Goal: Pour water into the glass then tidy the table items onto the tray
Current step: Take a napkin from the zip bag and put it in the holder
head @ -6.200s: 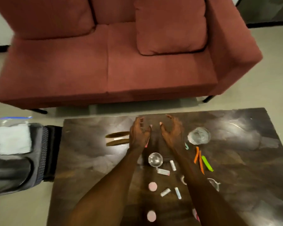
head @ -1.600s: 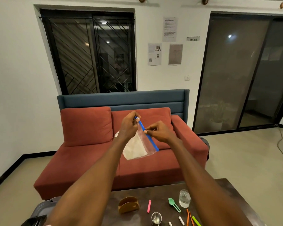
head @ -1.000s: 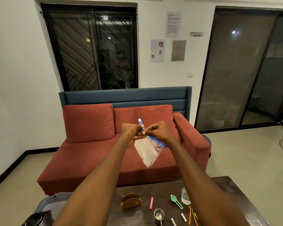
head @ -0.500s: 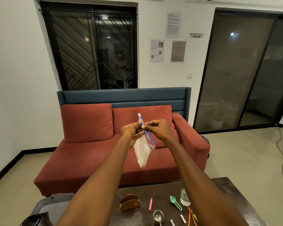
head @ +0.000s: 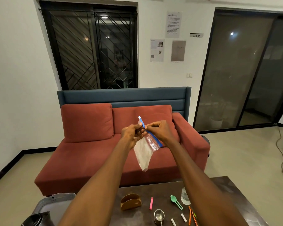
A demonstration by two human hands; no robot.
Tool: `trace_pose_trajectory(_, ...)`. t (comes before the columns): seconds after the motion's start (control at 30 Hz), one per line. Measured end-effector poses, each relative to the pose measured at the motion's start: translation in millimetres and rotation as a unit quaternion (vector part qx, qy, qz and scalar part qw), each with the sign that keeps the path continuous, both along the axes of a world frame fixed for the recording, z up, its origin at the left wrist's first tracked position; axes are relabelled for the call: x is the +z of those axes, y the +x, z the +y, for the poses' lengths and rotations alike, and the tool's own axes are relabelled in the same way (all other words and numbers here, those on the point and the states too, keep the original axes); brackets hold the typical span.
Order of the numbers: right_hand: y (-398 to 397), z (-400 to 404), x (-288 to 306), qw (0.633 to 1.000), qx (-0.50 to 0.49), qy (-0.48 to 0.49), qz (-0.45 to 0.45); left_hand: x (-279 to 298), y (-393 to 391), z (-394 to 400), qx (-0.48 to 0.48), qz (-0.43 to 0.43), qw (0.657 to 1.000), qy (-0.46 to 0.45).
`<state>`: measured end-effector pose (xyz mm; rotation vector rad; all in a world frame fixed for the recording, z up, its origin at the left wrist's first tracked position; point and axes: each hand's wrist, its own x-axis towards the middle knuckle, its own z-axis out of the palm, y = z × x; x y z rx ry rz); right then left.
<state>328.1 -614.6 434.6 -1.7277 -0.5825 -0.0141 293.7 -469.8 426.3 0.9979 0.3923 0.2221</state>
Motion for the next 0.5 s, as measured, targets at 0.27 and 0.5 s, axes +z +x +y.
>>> trace_pose_trajectory(0.27, 1.6, 1.9, -3.2, 1.0, -0.004, 0.017, 0.008, 1.0, -2.6, -2.3, -0.002, -0.016, 0.999, 0.033)
trace_pose_trajectory(0.5, 4.6, -0.2, -9.5, 0.999, -0.021, -0.033, -0.01, -3.9, -5.3, -1.2, -0.007, -0.013, 0.996, 0.088)
